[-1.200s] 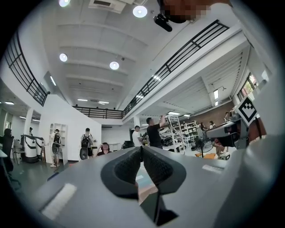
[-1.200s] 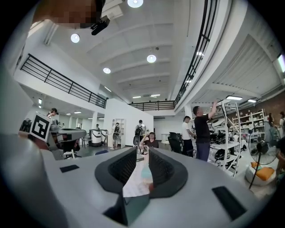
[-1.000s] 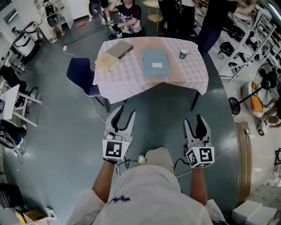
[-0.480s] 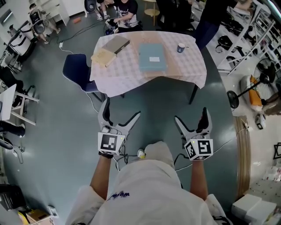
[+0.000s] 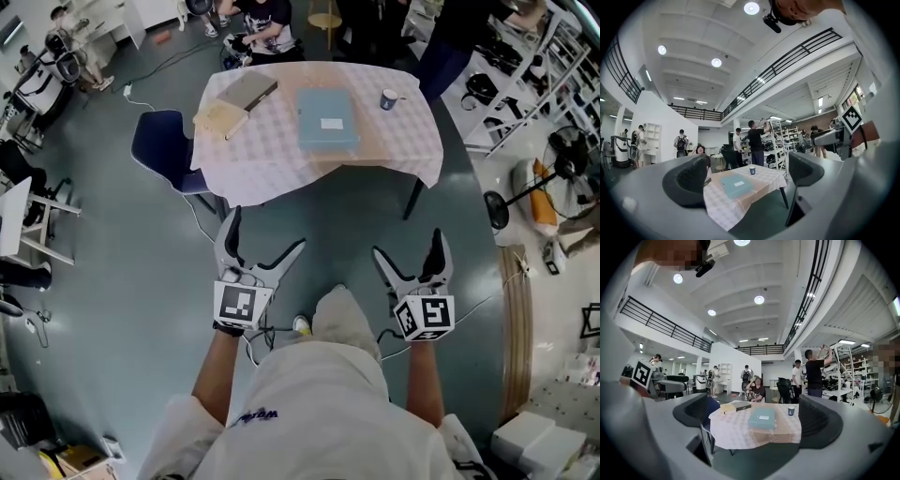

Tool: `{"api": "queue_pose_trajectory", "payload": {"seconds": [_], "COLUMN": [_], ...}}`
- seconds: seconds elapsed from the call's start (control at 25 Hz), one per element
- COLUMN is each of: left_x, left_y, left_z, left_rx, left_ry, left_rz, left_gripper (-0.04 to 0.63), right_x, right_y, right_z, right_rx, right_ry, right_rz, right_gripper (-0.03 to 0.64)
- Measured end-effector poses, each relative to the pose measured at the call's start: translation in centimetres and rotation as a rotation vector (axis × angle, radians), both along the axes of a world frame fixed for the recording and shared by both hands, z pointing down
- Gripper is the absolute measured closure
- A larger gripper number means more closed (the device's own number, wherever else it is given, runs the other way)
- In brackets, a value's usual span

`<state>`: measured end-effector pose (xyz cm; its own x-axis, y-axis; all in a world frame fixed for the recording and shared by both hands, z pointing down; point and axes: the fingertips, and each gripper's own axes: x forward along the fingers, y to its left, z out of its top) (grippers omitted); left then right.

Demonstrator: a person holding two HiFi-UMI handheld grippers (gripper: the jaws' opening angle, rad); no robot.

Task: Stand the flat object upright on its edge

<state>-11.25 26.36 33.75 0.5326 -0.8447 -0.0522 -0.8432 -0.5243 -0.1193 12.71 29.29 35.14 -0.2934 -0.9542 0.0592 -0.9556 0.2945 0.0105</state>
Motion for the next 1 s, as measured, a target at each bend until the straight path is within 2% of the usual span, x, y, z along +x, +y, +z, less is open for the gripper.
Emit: {"api": "queue_pose_trajectory", "payload": {"seconds": [0.36, 0.48, 0.6, 0.72, 1.0], "left_x": [1.5, 2.0, 2.4, 3.9, 6.7], "left_y": [-5.0, -7.8, -10.9, -14.5, -22.0], "left_z": [1.3, 1.5, 2.5, 2.7, 3.8], "left_rx": [-0.035, -0.041, -0.079, -0.087, -0.101], "left_ry": [0.007, 0.015, 0.002, -0.024, -0.021], "left_rz": [0.005, -0.006, -0.01, -0.003, -0.032], "left_gripper": [0.055, 0.055, 0.055, 0.055, 0.055], "right_x": [1.1, 1.6, 1.6, 2.5, 5.2], "right_y": [-5.2, -8.1, -11.6, -15.5, -23.8], "right_z": [1.0, 1.3, 1.7, 1.6, 3.6], "right_rx": [-0.033, -0.045, -0.058, -0.057, -0.07], "right_ry": [0.017, 0.016, 0.014, 0.037, 0.077], "right_rz": [-0.009, -0.015, -0.044, -0.07, -0.106], "right_gripper": [0.025, 0.025, 0.025, 0.026, 0.028]}}
